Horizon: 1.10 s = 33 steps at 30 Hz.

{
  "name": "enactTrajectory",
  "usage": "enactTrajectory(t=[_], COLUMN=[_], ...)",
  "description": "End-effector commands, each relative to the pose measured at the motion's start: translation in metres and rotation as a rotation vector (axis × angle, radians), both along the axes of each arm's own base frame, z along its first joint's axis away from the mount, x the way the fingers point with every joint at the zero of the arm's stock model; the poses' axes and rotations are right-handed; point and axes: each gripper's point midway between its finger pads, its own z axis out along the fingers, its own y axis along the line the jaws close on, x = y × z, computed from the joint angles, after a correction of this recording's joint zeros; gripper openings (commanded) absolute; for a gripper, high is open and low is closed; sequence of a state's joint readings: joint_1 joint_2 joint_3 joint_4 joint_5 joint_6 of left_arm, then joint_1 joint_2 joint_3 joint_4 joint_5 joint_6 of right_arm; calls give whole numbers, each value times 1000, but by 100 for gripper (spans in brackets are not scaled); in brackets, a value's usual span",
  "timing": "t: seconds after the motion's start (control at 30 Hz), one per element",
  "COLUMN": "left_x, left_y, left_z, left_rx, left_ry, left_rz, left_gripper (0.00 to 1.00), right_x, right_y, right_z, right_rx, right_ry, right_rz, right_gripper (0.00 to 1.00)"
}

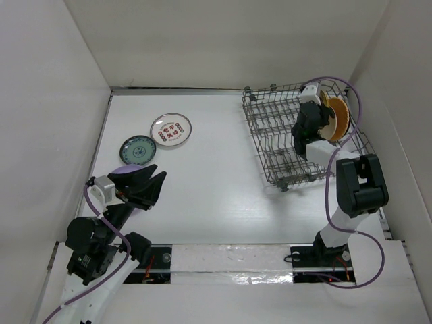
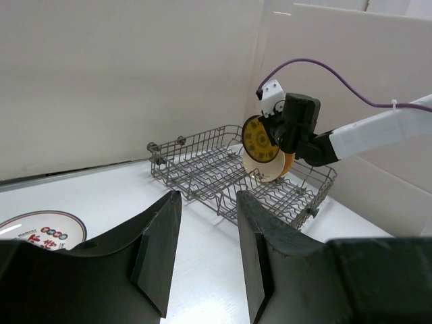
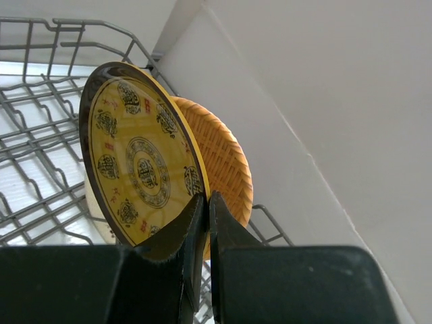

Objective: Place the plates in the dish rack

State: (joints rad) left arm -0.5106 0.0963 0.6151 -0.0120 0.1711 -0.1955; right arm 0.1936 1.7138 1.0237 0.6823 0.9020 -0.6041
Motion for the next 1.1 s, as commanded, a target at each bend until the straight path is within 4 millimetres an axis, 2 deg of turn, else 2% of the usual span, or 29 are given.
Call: enactTrajectory(t=[0.0, 0.27, 0.53, 0.87, 0.9, 0.93, 1.0, 1.03, 1.07], left_x=[-6, -4, -4, -3, -4, -4, -4, -4, -3], left_y=[2, 1, 0, 1, 1, 1, 1, 1, 1], left_z=[17, 15, 14, 14, 14, 14, 14, 14, 14], left_rx=[-31, -26, -24, -25, -26, -26, -27, -27, -25], left_ry=[-52, -42, -42, -39, -39, -40, -42, -42, -39], left_rz=[-8, -8, -11, -7, -5, -5, -5, -5, -6], left_gripper=[36, 36, 36, 36, 36, 36, 36, 36, 36], right_x=[0, 3, -11, -10, -8, -7, -5, -5, -4], right_y=[-3, -7, -4, 1, 2, -1, 2, -1, 1], right_z=[24, -5, -47, -68, -67, -68, -65, -58, -56], right_rx=[-34, 1, 65, 107, 110, 124, 144, 167, 176], right_ry=[-91, -43, 18, 65, 70, 64, 65, 38, 30], right_rz=[-28, -8, 15, 36, 40, 32, 49, 51, 61], right_gripper=[0, 0, 0, 1, 4, 14, 24, 43, 51])
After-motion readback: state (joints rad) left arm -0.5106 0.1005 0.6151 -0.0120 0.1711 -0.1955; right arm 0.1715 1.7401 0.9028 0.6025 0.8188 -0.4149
